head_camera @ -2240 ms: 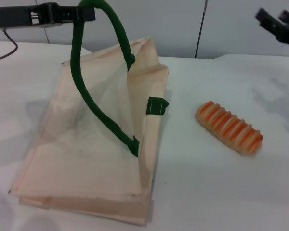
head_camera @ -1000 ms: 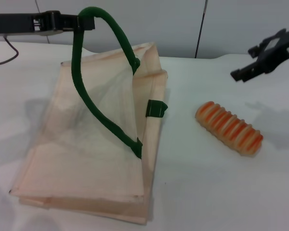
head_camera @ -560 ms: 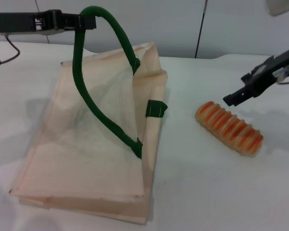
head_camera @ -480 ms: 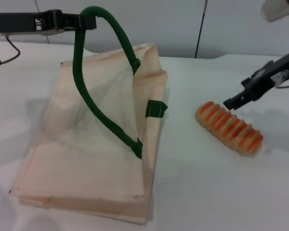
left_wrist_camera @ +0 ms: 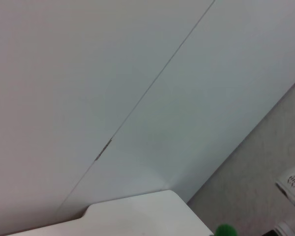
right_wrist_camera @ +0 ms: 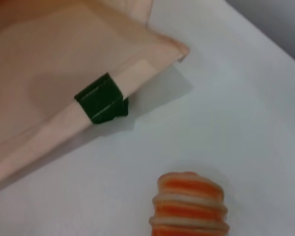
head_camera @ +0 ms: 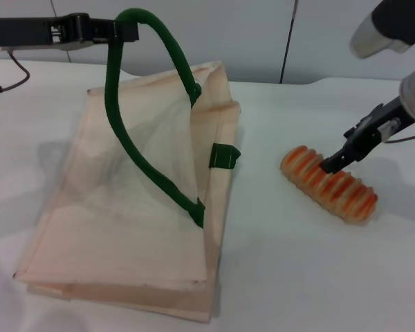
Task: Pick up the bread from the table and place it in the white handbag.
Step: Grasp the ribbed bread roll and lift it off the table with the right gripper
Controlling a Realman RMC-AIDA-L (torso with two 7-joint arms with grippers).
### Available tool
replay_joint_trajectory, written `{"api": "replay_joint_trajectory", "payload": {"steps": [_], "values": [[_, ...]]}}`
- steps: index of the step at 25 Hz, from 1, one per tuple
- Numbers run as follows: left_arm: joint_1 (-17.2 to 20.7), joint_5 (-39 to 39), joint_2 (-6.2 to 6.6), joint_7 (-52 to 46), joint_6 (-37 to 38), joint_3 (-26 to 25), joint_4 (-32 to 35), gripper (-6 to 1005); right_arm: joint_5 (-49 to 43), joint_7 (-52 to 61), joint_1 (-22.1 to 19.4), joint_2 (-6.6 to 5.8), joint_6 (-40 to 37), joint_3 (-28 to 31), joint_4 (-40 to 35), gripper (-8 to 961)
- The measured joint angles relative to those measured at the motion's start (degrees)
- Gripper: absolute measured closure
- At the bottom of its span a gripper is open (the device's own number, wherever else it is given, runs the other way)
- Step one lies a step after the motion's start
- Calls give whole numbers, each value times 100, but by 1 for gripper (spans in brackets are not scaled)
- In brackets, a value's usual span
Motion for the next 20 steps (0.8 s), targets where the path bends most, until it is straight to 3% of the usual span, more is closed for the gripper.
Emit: {"api": "replay_joint_trajectory", "payload": {"steps": [20], "values": [[9, 4, -3, 0, -109, 0, 40, 878, 6, -36, 92, 13, -96, -288, 408, 64]]}}
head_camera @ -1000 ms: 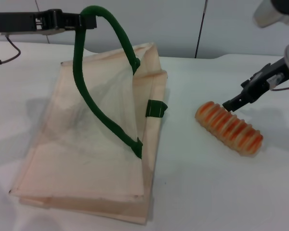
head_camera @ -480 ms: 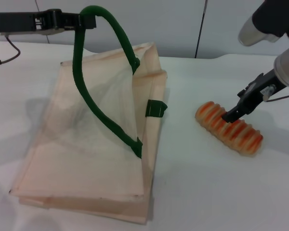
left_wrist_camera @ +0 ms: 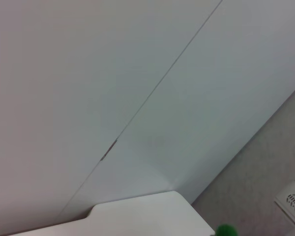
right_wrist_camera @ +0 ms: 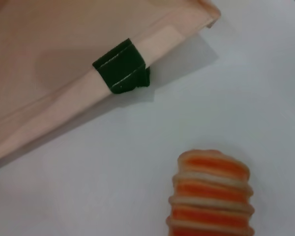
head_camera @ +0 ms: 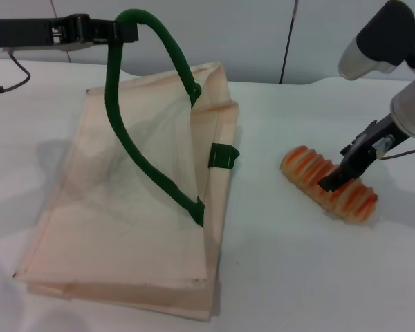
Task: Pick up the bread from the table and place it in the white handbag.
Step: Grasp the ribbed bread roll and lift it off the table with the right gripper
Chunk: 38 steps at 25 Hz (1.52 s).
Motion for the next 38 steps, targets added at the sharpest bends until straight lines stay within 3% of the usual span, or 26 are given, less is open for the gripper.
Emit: {"api": "replay_joint_trajectory", "payload": {"steps": [26, 38], "values": [[-51, -12, -6, 0, 0, 0, 17, 872, -19, 209, 240, 2, -774, -681, 858, 64], [-47, -19, -14, 0, 0, 0, 20, 866, 26, 212, 277, 6, -772, -929, 960, 129]]}}
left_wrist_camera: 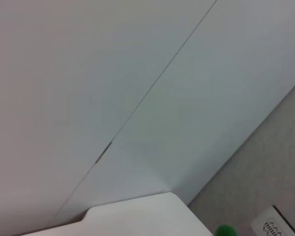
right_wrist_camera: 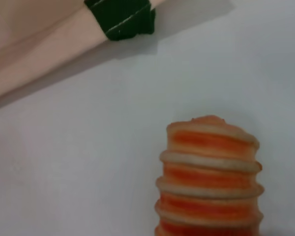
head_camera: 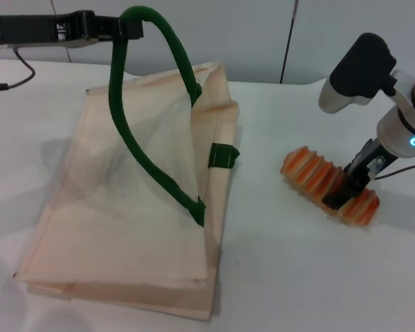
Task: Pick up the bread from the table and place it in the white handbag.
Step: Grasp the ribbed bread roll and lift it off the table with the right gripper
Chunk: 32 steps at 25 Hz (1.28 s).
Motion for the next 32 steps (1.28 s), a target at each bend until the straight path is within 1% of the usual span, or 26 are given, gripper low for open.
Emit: {"api": "replay_joint_trajectory", "payload": {"steps": [2, 14, 18, 20, 24, 25, 26, 32], "values": [[9, -3, 0, 0, 0, 0, 0, 865, 25, -7, 0, 1, -2, -3, -23, 140], [40, -13, 0, 0, 0, 1, 0, 860, 59, -87, -4, 3, 34, 10, -72, 309], [41, -13, 5, 0, 0, 0, 0, 858, 98, -143, -49, -10, 67, 63, -258, 351], [41, -13, 6, 0, 0, 0, 0, 857, 101, -190, -56, -11, 121, 148, -287, 367], [41, -11, 9, 0, 0, 0, 0, 855, 104, -413, -61, -31, 277, 621, -349, 400], [46, -10, 11, 0, 0, 0, 0, 854, 105, -454, -66, -56, 308, 836, -472, 453], [49, -9, 13, -1, 0, 0, 0, 854, 105, -454, -66, -56, 308, 836, -472, 459], [-9, 22, 46, -10, 33, 3, -1, 851, 105, -506, -82, -167, 572, 1148, -867, 496]]}}
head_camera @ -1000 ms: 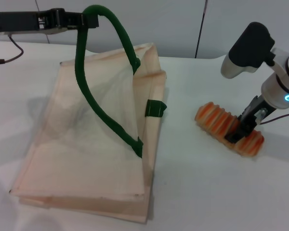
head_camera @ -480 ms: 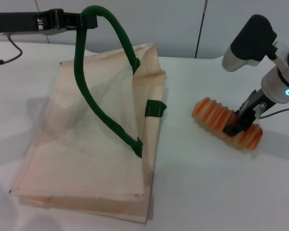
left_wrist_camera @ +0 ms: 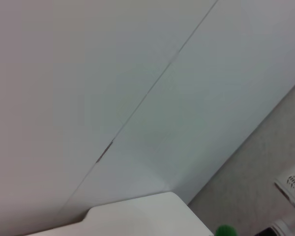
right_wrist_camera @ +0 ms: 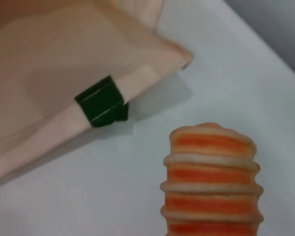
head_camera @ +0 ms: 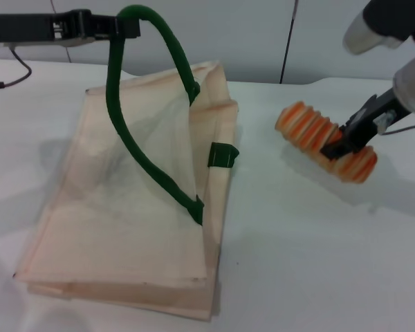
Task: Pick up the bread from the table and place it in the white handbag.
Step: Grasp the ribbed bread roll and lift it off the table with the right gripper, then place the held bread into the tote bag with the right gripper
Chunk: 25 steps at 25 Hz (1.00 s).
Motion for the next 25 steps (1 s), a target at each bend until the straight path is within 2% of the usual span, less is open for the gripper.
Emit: {"api": "replay_joint_trajectory", "payload": {"steps": [5, 7, 8, 13, 19, 25], "values": [[-160, 23, 81, -62, 17, 6, -46, 848, 2, -153, -20, -43, 402, 108, -198, 518], [-218, 39, 102, -68, 19, 6, -52, 847, 3, -255, -41, 5, 539, 122, -240, 527], [-248, 56, 112, -70, 20, 6, -56, 847, 5, -362, -46, 86, 631, 130, -272, 531], [-405, 164, 148, -116, 21, 6, -56, 844, 168, -484, 37, 159, 810, 47, -262, 561], [-494, 177, 146, -121, 13, 6, -22, 842, 560, -503, 163, 162, 856, -347, -222, 613], [-549, 177, 110, -119, 11, 6, -13, 839, 1052, -417, 431, 195, 546, -1064, 48, 680]]}}
